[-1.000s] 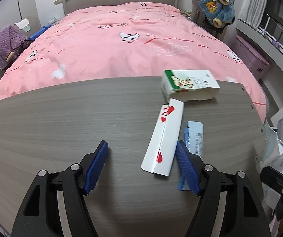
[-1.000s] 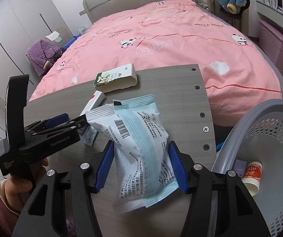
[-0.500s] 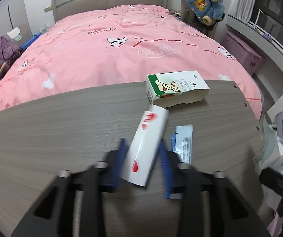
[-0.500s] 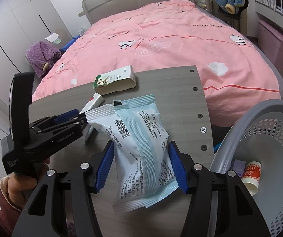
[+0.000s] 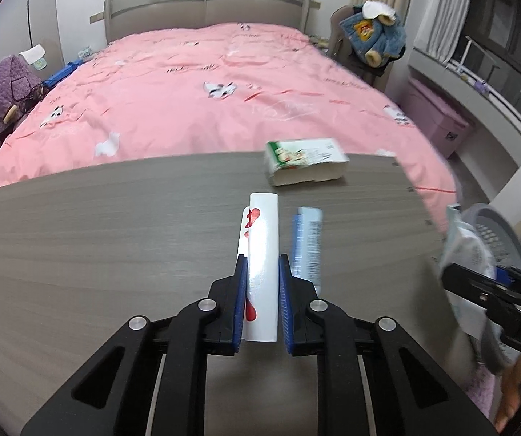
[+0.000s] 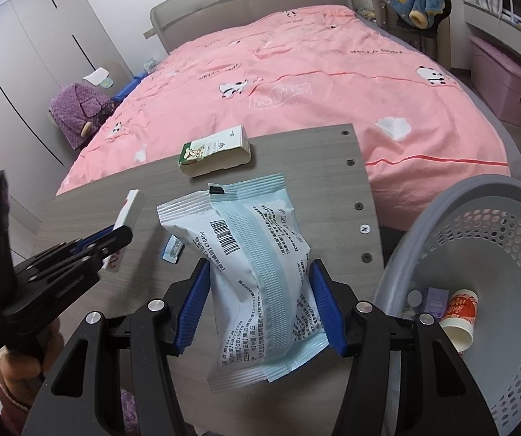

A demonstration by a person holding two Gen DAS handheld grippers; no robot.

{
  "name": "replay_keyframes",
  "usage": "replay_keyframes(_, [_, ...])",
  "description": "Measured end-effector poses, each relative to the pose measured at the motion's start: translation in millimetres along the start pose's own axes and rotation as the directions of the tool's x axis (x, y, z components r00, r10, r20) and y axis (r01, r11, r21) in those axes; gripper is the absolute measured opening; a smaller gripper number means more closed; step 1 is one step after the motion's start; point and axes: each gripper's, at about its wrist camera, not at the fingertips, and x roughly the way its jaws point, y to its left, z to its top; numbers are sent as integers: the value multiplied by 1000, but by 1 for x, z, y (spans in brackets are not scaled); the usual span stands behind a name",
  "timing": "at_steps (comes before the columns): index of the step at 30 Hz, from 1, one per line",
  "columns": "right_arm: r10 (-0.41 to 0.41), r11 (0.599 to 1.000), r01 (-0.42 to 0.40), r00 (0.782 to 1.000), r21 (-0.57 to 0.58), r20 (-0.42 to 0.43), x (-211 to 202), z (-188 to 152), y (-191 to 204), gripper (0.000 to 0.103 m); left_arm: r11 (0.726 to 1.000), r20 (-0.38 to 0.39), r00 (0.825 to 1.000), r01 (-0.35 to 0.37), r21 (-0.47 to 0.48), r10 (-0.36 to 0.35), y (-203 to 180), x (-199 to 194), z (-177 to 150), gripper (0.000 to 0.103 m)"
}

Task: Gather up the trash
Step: 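Grasp the white playing card with the left gripper while the right gripper holds the wrapper, then carry the playing card and wrapper packet over the wastebasket with both grippers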

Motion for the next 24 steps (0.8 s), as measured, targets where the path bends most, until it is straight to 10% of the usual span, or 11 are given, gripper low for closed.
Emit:
replay_keyframes(11, [-111,991,102,989,92,102,-71,-17,-56,55,977,60,983,161,138,-171,-94,-39,5,16])
replay_keyframes(24, [-243,941,214,967,262,81,-103,-62,-155,55,919,-43,966,256,299,-255,-224,-20,-16,17])
